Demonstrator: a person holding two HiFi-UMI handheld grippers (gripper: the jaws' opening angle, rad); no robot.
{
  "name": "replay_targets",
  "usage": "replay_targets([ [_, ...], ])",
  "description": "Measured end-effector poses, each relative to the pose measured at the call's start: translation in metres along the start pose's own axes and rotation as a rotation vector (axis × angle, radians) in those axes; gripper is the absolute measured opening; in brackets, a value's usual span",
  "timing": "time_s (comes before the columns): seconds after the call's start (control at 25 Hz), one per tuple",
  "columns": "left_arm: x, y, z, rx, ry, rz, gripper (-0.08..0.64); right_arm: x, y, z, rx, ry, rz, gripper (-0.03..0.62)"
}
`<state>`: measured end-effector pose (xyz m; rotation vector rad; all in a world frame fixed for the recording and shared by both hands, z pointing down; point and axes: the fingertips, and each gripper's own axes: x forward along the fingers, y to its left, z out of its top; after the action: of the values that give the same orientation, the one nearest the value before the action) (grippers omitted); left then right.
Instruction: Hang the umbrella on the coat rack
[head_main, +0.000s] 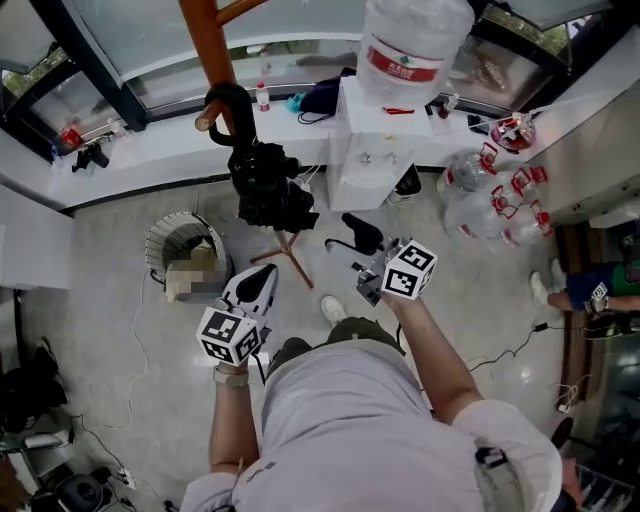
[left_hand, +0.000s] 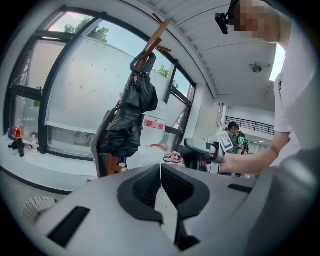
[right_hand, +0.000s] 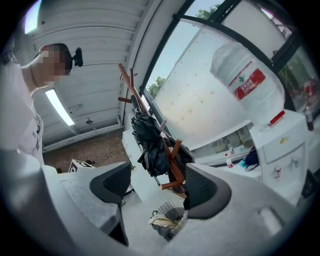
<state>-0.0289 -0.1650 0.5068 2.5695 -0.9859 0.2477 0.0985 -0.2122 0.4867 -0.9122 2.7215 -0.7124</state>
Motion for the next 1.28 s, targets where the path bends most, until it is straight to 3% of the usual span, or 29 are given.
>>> replay_targets([
  [0.24,0.012,-0.021,0.017,0.054,-0.038,-0.037,0.004,-0.038,0.032,0.027,-0.157,-0.046,-0.054,0.260],
  [0.48,0.015,-0.036,0.038,0.103,-0.069,-0.098,0.005,-0.064,0.059,0.043,-0.247,-0.083,-0.126,0.161],
  [0.84,0.014,-0.060,0.061,0.175,-0.093,-0.153,0.005,-0.082,0.084,0.043,-0.301,-0.085,-0.203,0.141],
  [1.28,0.008,-0.067,0.061,0.198,-0.097,-0.164,0.005,-0.076,0.097,0.025,-0.371,-0.043,-0.242,0.141],
])
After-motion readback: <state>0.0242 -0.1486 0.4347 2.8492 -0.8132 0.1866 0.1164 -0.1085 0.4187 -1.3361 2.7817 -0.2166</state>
